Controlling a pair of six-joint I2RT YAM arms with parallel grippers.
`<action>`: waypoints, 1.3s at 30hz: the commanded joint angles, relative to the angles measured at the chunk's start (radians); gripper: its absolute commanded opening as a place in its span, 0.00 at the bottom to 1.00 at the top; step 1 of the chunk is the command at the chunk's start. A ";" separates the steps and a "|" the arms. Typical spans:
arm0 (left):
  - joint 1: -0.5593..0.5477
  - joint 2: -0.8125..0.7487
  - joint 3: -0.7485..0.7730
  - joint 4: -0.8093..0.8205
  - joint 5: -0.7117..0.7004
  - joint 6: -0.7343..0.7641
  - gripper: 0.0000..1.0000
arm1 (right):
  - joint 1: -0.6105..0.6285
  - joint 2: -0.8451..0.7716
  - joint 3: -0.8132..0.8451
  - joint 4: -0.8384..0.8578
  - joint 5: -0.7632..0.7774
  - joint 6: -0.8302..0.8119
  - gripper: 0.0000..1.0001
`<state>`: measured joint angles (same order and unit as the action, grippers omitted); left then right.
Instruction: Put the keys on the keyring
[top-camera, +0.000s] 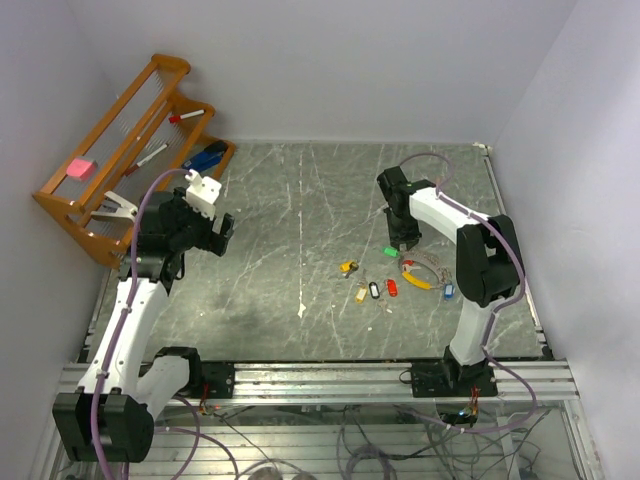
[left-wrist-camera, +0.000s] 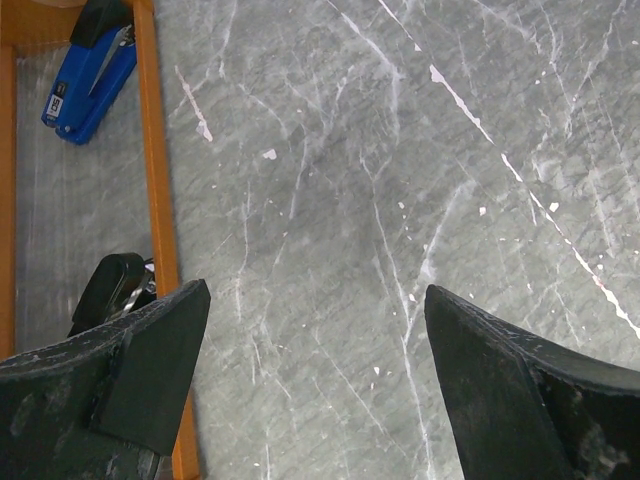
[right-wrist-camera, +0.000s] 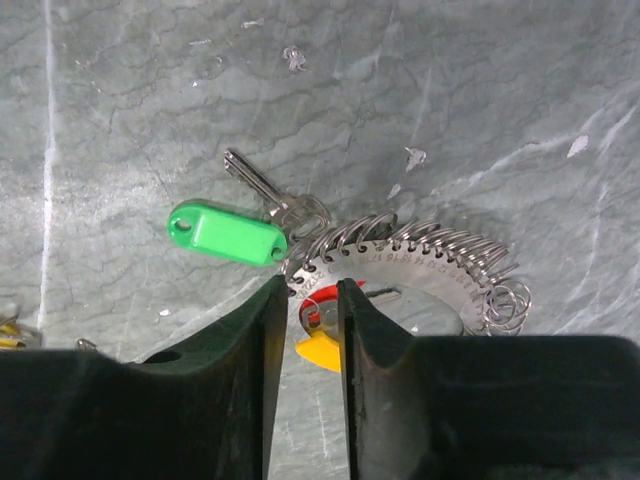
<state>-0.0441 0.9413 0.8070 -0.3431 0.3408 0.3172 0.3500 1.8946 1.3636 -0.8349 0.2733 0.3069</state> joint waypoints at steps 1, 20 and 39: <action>-0.008 0.007 0.047 -0.006 -0.013 -0.009 0.99 | -0.004 0.045 0.001 0.024 0.021 0.008 0.25; -0.010 0.007 0.051 -0.007 -0.017 -0.019 0.98 | -0.013 0.060 0.000 0.022 0.069 -0.006 0.11; -0.016 0.025 0.104 -0.009 0.057 -0.078 0.98 | 0.012 -0.140 0.095 -0.011 -0.085 -0.050 0.00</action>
<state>-0.0498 0.9562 0.8555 -0.3565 0.3481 0.2756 0.3439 1.8526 1.3891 -0.8444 0.2878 0.2832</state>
